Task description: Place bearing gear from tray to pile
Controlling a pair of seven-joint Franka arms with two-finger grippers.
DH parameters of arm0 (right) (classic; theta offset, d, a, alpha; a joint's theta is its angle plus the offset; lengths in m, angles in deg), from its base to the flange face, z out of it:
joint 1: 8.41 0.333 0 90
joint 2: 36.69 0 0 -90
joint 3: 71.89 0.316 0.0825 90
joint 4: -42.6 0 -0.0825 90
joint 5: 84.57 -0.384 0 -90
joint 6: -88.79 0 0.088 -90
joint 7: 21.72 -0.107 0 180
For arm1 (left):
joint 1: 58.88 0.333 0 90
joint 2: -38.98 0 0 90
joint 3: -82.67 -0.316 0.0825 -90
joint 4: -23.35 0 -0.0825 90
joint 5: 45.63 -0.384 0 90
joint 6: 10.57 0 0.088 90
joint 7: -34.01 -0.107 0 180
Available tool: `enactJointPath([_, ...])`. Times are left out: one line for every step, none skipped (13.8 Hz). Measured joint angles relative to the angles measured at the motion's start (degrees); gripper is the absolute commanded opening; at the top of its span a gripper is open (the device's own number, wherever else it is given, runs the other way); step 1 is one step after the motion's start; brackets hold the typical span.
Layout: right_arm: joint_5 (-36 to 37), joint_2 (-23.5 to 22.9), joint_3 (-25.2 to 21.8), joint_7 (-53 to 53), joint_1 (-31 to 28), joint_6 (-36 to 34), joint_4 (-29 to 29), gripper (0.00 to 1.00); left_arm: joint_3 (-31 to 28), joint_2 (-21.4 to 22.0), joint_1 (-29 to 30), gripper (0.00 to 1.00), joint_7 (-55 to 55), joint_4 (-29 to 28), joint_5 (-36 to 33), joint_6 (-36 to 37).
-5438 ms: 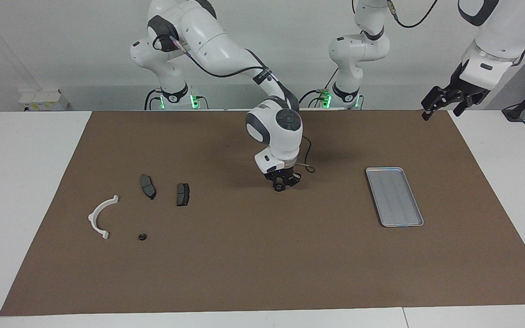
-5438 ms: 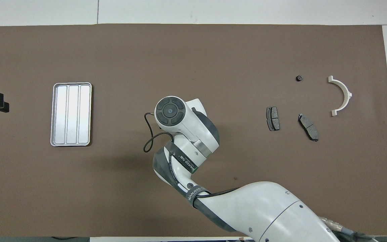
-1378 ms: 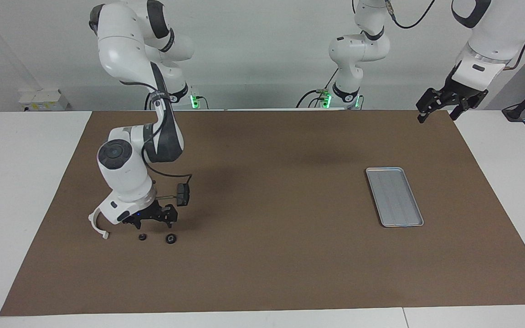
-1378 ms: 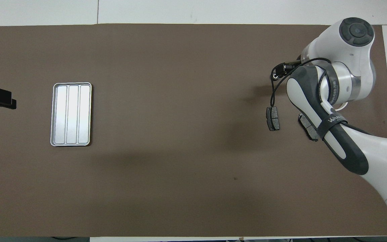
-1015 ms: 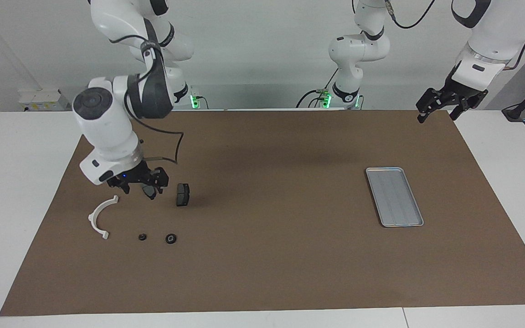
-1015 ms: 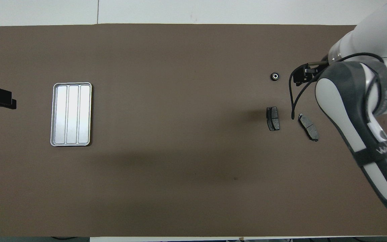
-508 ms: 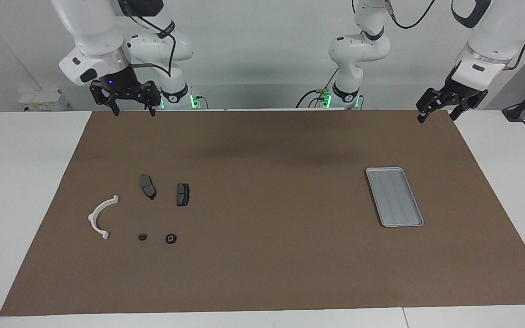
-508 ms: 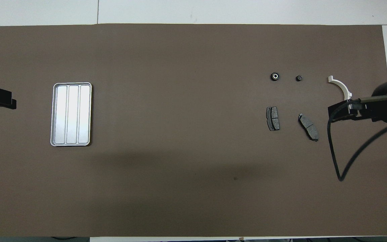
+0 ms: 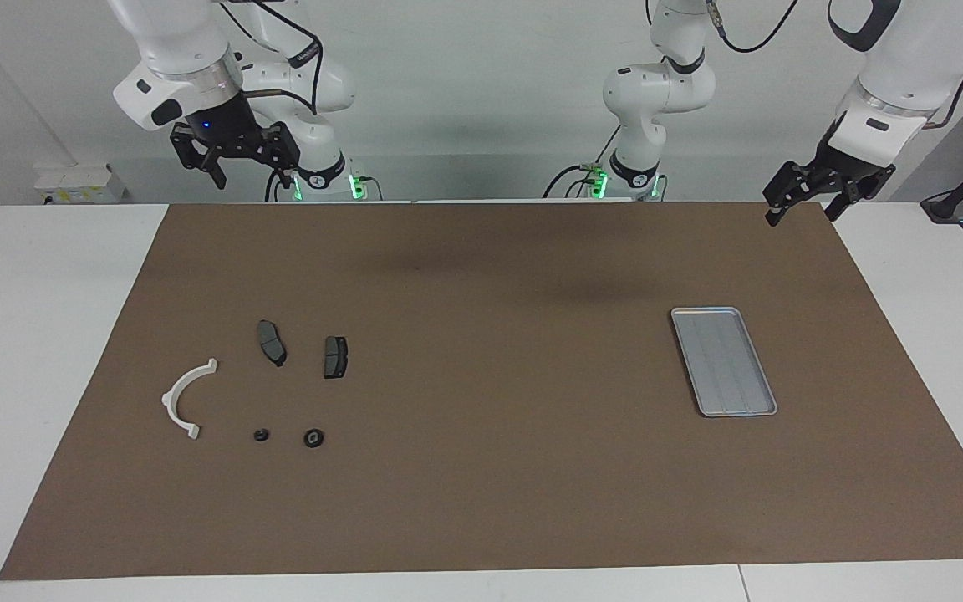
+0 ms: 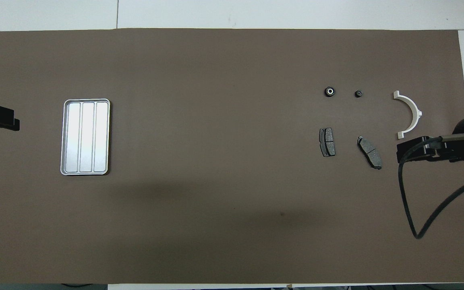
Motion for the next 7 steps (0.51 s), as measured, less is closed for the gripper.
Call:
enactJointPath([0.0,-0.04,-0.08,0.0,-0.04,0.1,0.0,1.0,0.0,0.0,0.0,1.0,0.0,0.0,0.0,0.0])
enactJointPath([0.05,-0.03,-0.15,0.0,-0.05,0.35,0.05,1.0,0.0,0.0,0.0,1.0,0.0,0.0,0.0,0.0])
enactJointPath([0.15,-0.01,-0.19,0.0,-0.05,0.87,0.16,1.0,0.0,0.0,0.0,1.0,0.0,0.0,0.0,0.0])
enactJointPath([0.31,0.03,-0.21,0.0,-0.05,1.83,0.22,1.0,0.0,0.0,0.0,1.0,0.0,0.0,0.0,0.0])
enactJointPath([0.45,0.06,-0.22,0.0,-0.05,2.97,0.23,1.0,0.0,0.0,0.0,1.0,0.0,0.0,0.0,0.0])
enactJointPath([0.49,0.08,-0.22,0.0,-0.05,3.59,0.23,1.0,0.0,0.0,0.0,1.0,0.0,0.0,0.0,0.0])
enactJointPath([0.54,0.09,-0.22,0.0,-0.05,3.82,0.25,1.0,0.0,0.0,0.0,1.0,0.0,0.0,0.0,0.0])
